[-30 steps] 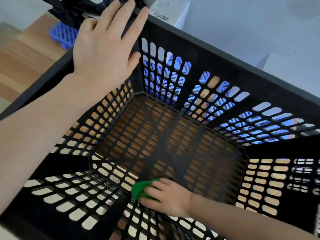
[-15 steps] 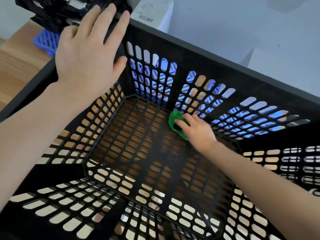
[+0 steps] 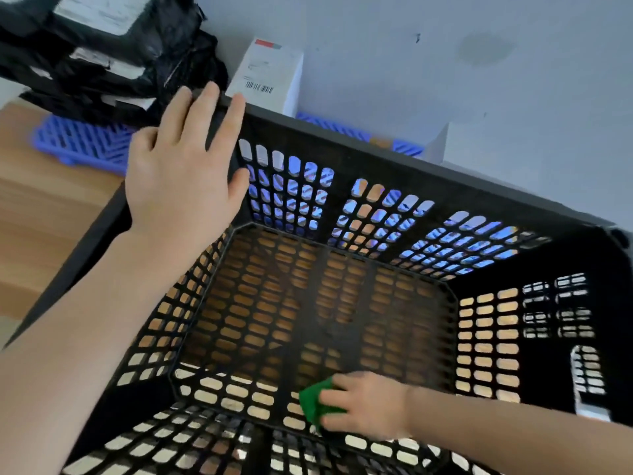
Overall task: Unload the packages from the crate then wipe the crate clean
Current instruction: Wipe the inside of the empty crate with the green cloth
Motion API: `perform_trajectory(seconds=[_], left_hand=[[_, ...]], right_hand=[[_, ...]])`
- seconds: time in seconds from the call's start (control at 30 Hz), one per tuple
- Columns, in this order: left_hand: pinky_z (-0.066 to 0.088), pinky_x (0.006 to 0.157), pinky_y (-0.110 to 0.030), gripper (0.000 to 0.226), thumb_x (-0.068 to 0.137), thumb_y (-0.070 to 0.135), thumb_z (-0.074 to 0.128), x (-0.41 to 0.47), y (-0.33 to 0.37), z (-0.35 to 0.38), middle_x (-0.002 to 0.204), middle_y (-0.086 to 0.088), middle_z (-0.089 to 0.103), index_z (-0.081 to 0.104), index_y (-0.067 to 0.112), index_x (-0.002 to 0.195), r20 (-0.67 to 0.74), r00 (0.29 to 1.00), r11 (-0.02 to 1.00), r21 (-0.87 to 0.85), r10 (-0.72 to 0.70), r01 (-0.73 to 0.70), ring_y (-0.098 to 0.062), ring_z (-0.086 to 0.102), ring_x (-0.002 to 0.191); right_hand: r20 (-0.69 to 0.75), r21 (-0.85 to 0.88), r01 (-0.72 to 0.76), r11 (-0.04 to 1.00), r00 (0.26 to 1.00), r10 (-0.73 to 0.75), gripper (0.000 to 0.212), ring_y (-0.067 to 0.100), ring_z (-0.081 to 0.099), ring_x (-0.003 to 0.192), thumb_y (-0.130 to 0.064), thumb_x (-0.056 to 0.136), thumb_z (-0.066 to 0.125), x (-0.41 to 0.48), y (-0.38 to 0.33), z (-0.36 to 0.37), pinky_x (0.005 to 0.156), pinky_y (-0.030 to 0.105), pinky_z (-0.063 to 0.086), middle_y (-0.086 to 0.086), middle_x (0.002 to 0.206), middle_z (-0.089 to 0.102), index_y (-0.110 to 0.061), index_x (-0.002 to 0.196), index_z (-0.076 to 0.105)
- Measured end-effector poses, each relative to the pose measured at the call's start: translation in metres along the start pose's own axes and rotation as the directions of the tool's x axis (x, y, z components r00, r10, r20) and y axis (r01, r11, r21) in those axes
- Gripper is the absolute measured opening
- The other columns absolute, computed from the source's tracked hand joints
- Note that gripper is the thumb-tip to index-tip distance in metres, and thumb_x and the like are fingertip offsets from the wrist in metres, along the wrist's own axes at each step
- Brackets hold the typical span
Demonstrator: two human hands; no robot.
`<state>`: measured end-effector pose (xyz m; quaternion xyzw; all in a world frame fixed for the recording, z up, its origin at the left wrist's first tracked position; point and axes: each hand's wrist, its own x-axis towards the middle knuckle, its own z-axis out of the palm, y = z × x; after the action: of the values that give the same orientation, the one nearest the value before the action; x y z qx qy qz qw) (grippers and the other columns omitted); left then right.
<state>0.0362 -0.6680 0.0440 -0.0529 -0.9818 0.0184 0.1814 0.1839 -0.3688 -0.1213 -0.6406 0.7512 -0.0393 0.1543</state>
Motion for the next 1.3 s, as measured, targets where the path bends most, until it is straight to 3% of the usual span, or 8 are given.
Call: perform_trajectory(seconds=[0.13, 0.23, 0.4, 0.6, 0.73, 0.9, 1.03, 1.3], left_hand=[[0.036, 0.096, -0.052, 0.068, 0.094, 0.034, 0.053, -0.001, 0.0, -0.005, 0.158, -0.013, 0.026, 0.024, 0.019, 0.153, 0.016, 1.0, 0.998, -0.063, 0.004, -0.003, -0.033, 0.025, 0.145], [0.034, 0.101, -0.051, 0.063, 0.094, 0.034, 0.054, -0.002, 0.0, -0.01, 0.156, -0.013, 0.031, 0.031, 0.02, 0.151, -0.007, 1.0, 0.988, -0.153, -0.003, 0.002, -0.033, 0.029, 0.144], [0.034, 0.107, -0.055, 0.053, 0.093, 0.032, 0.057, -0.006, -0.003, -0.017, 0.149, -0.01, 0.043, 0.045, 0.018, 0.143, -0.037, 0.999, 0.953, -0.303, 0.019, -0.029, -0.03, 0.037, 0.139], [0.028, 0.104, -0.067, 0.051, 0.085, 0.024, 0.071, 0.005, 0.007, -0.025, 0.143, -0.013, 0.049, 0.056, 0.015, 0.133, -0.01, 0.998, 0.889, -0.456, -0.058, 0.047, -0.036, 0.037, 0.138], [0.032, 0.101, -0.068, 0.053, 0.084, 0.038, 0.05, 0.021, 0.029, -0.024, 0.138, -0.016, 0.051, 0.057, 0.011, 0.13, -0.097, 0.977, 0.816, -0.537, 0.19, -0.212, -0.039, 0.04, 0.134], [0.032, 0.112, -0.05, 0.052, 0.088, 0.036, 0.048, 0.045, 0.067, -0.024, 0.145, -0.003, 0.046, 0.054, 0.018, 0.137, -0.156, 0.773, 0.556, -0.609, 0.615, -0.565, -0.025, 0.038, 0.139], [0.036, 0.11, -0.048, 0.048, 0.088, 0.024, 0.057, 0.066, 0.098, -0.016, 0.145, -0.001, 0.047, 0.056, 0.019, 0.136, -0.246, 0.562, 0.329, -0.604, 0.789, -0.726, -0.022, 0.042, 0.137], [0.043, 0.106, -0.048, 0.049, 0.084, 0.022, 0.056, 0.109, 0.155, -0.005, 0.142, -0.003, 0.052, 0.058, 0.019, 0.132, -0.352, 0.209, -0.025, -0.559, 0.912, -0.829, -0.025, 0.048, 0.132]], right_hand=[[0.134, -0.009, 0.001, 1.0, 0.991, 0.0, 0.034, 0.018, 0.052, 0.073, -0.02, 0.082, 0.064, -0.003, 0.002, -0.022, 0.053, 0.026, 0.048, -0.003, 0.107, 0.045, -0.027, 0.11, 0.044], [0.197, 0.047, -0.244, 0.969, 0.953, 0.231, 0.047, 0.018, 0.057, 0.071, -0.017, 0.072, 0.075, 0.004, 0.003, -0.046, 0.047, 0.024, 0.048, -0.002, 0.105, 0.053, -0.026, 0.109, 0.047], [0.172, 0.096, -0.612, 0.785, 0.787, 0.592, 0.037, 0.032, 0.054, 0.104, -0.017, 0.091, 0.056, 0.02, 0.008, -0.093, 0.078, 0.044, 0.051, 0.008, 0.123, 0.046, -0.017, 0.127, 0.044], [0.065, 0.254, -0.8, 0.543, 0.574, 0.816, 0.041, 0.03, 0.053, 0.112, -0.029, 0.092, 0.056, 0.014, 0.019, -0.108, 0.086, 0.042, 0.048, 0.006, 0.125, 0.047, -0.019, 0.13, 0.045], [0.098, 0.289, -0.843, 0.454, 0.498, 0.862, 0.045, 0.029, 0.052, 0.114, -0.032, 0.093, 0.056, 0.007, 0.018, -0.099, 0.088, 0.043, 0.049, 0.005, 0.127, 0.046, -0.022, 0.134, 0.042], [0.156, 0.298, -0.876, 0.379, 0.436, 0.886, 0.046, 0.029, 0.051, 0.116, -0.029, 0.094, 0.056, 0.006, 0.015, -0.095, 0.09, 0.042, 0.049, 0.006, 0.127, 0.045, -0.021, 0.136, 0.041], [0.254, 0.29, -0.923, 0.254, 0.33, 0.909, 0.048, 0.03, 0.052, 0.114, -0.029, 0.092, 0.059, 0.006, 0.016, -0.095, 0.089, 0.042, 0.049, 0.006, 0.127, 0.043, -0.023, 0.136, 0.04], [0.468, 0.226, -0.923, -0.311, -0.177, 0.866, 0.067, 0.034, 0.055, 0.114, -0.01, 0.091, 0.054, -0.002, 0.014, -0.109, 0.068, 0.034, 0.043, 0.009, 0.142, 0.032, -0.023, 0.148, 0.022]])
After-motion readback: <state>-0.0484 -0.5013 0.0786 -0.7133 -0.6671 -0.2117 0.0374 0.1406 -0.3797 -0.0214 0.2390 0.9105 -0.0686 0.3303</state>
